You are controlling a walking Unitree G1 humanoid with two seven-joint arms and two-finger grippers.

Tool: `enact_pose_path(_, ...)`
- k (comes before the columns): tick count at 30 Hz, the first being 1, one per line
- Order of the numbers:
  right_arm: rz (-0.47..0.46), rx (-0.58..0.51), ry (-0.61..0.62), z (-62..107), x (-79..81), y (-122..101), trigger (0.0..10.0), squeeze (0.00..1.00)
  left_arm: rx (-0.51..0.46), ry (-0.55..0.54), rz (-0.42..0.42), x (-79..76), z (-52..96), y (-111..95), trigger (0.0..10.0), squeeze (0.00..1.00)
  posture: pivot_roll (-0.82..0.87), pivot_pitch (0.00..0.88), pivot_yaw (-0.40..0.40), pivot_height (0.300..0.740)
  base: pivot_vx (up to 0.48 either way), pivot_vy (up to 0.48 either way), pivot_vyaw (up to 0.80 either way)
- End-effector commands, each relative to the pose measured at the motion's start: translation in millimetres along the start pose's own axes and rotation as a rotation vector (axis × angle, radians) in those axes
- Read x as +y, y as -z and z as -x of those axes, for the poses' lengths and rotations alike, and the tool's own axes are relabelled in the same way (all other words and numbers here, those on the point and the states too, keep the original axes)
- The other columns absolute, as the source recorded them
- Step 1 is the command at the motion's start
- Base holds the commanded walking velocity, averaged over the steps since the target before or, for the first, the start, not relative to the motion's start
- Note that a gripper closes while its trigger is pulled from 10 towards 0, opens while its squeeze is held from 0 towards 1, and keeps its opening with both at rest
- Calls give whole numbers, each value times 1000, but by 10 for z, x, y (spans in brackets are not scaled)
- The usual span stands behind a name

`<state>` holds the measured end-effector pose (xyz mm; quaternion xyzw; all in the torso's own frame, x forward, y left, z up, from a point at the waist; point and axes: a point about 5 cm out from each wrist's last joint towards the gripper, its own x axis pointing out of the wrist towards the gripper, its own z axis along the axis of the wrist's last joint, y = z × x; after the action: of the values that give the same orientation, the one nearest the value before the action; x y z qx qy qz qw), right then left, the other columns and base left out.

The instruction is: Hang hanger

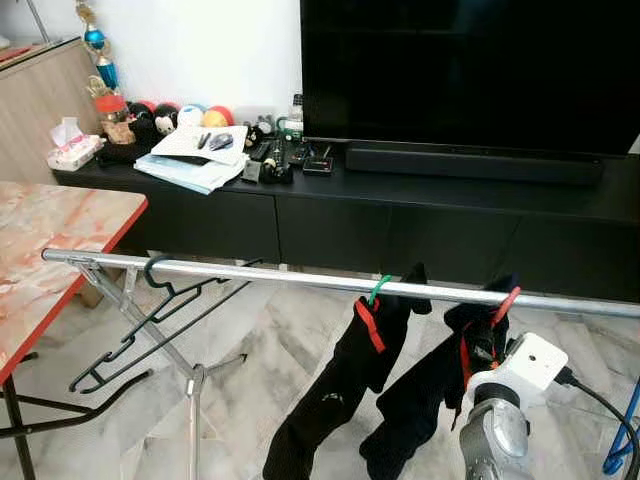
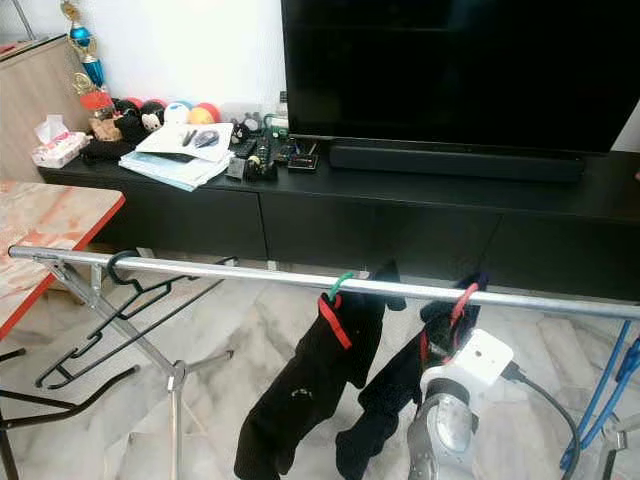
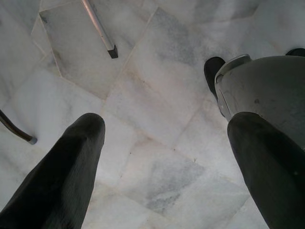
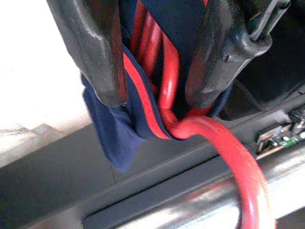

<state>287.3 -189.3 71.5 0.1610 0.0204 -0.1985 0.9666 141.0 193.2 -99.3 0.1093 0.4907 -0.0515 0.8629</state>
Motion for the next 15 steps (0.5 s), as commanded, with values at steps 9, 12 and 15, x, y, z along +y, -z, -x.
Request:
enact_pose_path(9,-8,20,-3,46,31,59,10000,0,23,31,-15,-51,12,71,10000,0,54,53,63,740,0,0,0)
enact_pose_path(12,20,58,19,46,8,121,10000,0,23,34,-17,-55,11,69,10000,0,55,53,62,740,0,0,0)
enact_pose_path(15,28,87,40,44,-16,169,10000,0,24,34,-17,-57,11,69,10000,0,56,52,61,740,0,0,0)
